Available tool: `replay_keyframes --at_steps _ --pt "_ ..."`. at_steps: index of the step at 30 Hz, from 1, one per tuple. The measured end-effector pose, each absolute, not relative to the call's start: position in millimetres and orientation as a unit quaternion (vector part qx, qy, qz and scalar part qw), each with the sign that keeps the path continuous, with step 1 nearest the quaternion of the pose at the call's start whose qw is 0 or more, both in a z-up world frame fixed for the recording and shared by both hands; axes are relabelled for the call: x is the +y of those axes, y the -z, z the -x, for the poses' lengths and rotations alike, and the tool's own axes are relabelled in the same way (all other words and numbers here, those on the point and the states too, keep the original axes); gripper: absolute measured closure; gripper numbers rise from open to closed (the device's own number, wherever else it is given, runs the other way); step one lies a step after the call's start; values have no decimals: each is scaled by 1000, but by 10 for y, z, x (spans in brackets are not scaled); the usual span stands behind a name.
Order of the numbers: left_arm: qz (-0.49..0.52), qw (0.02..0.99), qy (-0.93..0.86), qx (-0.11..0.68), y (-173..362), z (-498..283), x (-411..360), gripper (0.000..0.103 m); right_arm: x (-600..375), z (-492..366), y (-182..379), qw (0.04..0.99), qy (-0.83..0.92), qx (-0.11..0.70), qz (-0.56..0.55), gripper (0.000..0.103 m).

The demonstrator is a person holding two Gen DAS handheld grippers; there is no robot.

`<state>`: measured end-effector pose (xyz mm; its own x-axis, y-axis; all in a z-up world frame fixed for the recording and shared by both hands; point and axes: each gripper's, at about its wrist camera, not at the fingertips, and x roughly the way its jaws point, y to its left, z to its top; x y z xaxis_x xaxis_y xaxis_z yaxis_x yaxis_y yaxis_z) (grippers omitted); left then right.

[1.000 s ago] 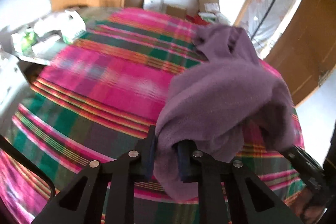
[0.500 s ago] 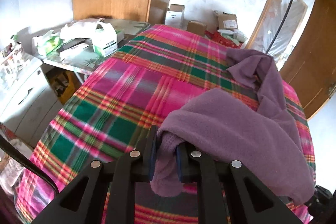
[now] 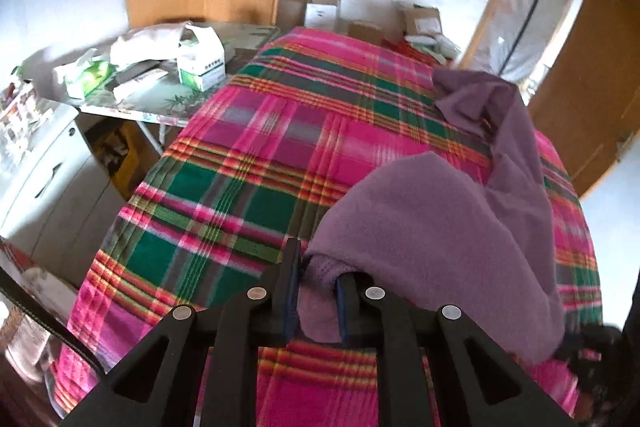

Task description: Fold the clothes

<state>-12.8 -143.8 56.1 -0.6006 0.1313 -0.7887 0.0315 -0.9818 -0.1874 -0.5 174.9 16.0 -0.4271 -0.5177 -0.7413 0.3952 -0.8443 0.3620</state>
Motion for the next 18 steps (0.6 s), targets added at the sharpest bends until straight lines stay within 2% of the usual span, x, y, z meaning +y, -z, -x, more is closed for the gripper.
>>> replay_keyframes --at_steps 5,9,18 --pt "448 37 -889 -87 -591 17 -1583 86 1972 -12 -151 248 843 -36 -477 83" --pt "448 54 -886 -107 -580 -78 -1695 86 2171 123 -228 230 854 -61 -464 83" --pt "455 61 -883 -98 -591 -235 -1768 86 2244 767 -389 206 876 -113 -422 83"
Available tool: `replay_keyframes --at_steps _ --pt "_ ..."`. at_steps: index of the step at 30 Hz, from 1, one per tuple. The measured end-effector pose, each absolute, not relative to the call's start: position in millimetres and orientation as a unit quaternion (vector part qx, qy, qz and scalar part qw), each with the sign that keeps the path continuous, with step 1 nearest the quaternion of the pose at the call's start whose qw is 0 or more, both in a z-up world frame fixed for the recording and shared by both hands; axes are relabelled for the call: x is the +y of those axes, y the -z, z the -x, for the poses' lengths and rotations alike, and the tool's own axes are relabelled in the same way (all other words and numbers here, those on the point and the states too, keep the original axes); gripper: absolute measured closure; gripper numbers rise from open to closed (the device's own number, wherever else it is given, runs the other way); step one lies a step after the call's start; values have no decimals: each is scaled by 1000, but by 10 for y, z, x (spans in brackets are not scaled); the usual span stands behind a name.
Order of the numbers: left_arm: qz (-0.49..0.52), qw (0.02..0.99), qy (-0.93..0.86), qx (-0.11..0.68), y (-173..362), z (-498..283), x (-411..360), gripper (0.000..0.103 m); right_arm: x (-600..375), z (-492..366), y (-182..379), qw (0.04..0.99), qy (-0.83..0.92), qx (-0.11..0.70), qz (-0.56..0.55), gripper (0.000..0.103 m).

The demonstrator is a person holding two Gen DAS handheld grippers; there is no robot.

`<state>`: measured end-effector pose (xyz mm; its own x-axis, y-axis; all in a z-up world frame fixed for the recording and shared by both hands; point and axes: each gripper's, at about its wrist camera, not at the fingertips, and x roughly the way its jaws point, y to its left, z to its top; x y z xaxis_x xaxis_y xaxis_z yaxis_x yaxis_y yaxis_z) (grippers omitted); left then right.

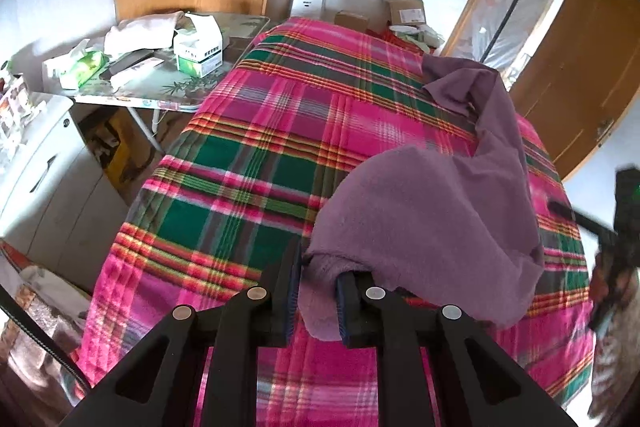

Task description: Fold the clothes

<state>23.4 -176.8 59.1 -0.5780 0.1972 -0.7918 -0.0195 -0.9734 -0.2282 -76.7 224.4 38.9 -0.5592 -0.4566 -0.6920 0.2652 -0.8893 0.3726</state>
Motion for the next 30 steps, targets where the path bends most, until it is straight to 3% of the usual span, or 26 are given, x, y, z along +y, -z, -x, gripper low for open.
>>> replay_keyframes --at_steps 6,15,16,17,18,30 --pt "464 57 -879 -96 -585 -330 -1854 86 2078 1283 -411 222 872 -128 -418 76" --pt "465 47 -881 -75 -609 -274 -1840 86 1814 1683 -205 257 850 -126 -443 76" --pt "465 45 -881 -75 -604 -256 -1845 86 1803 1695 -190 262 847 -129 -444 78" --pt "465 42 -881 -75 -599 -232 -1852 86 1795 1699 -181 266 846 -131 -443 92" --pt "464 39 -882 -74 -593 -201 -1859 86 1792 1692 -187 266 847 -127 -441 97" --pt "422 27 -905 -52 -743 627 -1763 87 2030 1397 -850 226 911 -103 -329 98"
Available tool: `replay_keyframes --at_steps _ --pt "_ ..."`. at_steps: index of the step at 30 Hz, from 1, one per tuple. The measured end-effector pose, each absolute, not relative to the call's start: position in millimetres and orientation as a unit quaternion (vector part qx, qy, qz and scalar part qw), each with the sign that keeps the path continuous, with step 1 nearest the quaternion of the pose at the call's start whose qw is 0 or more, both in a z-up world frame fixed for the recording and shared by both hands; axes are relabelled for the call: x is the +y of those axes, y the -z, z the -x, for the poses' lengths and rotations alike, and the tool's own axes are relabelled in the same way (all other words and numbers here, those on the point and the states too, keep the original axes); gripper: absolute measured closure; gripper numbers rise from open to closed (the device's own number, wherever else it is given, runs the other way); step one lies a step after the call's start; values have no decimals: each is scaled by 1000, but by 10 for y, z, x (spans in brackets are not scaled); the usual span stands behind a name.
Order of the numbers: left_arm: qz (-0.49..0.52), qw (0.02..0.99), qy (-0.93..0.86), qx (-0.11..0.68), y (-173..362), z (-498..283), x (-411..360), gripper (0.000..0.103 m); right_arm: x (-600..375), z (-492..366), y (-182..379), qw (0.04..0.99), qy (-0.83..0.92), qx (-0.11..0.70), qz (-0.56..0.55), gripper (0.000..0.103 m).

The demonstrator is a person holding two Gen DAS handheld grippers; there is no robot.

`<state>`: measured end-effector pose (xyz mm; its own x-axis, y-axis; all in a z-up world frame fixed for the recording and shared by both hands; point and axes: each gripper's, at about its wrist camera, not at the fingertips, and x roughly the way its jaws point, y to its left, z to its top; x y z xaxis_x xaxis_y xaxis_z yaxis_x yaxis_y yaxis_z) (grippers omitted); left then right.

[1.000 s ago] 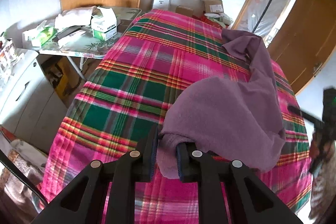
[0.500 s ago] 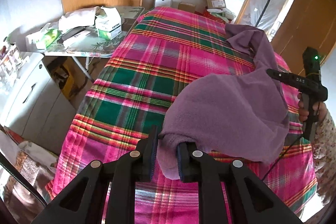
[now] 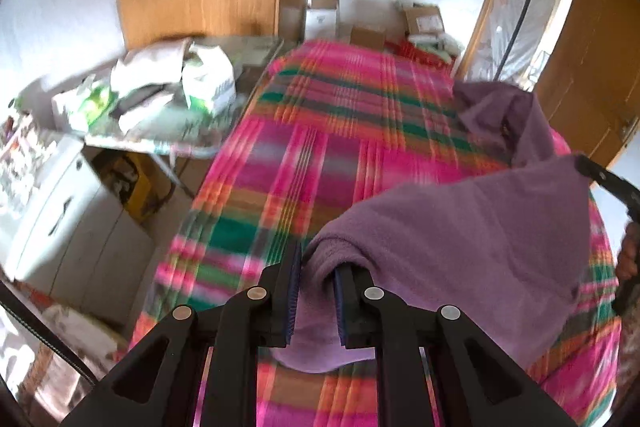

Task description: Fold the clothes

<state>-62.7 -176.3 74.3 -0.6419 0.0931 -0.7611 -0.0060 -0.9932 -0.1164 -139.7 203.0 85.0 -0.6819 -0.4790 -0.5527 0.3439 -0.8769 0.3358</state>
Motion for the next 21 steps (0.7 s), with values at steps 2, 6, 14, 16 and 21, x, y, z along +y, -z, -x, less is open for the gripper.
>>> replay_keyframes --at_steps 2,6,14,16,21 --pt "410 29 -910 -52 -827 829 -1749 87 2086 1370 -983 216 921 -104 -309 98" --pt "377 29 -924 -52 -1017 1238 -1695 87 2187 1352 -1209 197 935 -108 -276 98" --pt "366 29 -928 -67 -919 1727 -1624 87 2258 1350 -1164 179 939 -118 -269 98" --pt "400 33 -913 -73 -711 1744 -1633 87 2233 1325 -1077 185 935 -117 -278 98" --pt "458 33 -882 -105 -361 1523 -1810 87 2075 1159 -980 205 933 -83 -285 98"
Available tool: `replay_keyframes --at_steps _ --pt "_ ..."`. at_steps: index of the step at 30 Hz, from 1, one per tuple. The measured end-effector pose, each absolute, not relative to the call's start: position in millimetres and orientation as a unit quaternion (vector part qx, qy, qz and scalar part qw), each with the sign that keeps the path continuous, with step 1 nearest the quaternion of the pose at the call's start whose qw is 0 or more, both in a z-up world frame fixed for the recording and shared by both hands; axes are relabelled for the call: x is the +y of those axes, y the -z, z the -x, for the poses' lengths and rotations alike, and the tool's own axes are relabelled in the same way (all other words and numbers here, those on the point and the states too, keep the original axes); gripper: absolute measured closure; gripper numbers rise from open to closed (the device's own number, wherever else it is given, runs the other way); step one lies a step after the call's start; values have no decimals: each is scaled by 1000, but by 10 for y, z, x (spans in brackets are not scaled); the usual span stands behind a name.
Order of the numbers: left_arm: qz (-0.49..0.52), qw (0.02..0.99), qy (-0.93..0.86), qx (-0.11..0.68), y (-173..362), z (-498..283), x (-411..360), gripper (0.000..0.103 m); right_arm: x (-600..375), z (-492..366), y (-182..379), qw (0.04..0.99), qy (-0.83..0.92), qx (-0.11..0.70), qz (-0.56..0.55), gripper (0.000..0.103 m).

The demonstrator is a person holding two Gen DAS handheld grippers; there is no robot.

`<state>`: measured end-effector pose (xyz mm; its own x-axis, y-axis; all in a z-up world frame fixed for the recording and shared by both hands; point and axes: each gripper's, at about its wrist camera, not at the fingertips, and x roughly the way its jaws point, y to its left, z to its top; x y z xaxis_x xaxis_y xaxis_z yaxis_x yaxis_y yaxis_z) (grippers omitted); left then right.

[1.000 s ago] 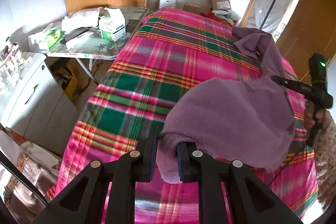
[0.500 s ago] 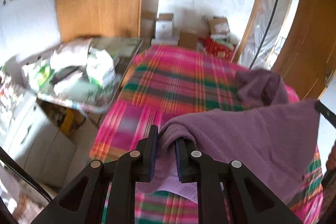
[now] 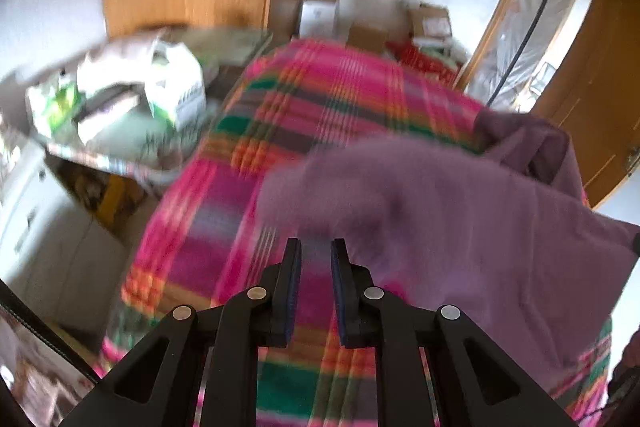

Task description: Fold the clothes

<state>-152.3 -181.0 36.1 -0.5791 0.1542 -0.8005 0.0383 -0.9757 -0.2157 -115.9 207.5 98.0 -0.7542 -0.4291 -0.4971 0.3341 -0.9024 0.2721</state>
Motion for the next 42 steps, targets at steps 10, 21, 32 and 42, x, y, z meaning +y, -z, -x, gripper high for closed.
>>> replay_keyframes --at_steps 10,21,32,42 --pt "442 54 -880 -163 -565 932 -1951 88 1499 541 -1016 291 918 -9 -271 98" --pt "423 141 -883 -144 -1092 821 -1198 87 1038 160 -703 336 888 39 -312 98" --pt "487 148 -846 -158 -757 1060 -658 87 884 -15 -356 344 858 94 -370 98" --pt "518 132 -832 -149 -611 1160 -456 87 989 22 -276 337 851 105 -389 98"
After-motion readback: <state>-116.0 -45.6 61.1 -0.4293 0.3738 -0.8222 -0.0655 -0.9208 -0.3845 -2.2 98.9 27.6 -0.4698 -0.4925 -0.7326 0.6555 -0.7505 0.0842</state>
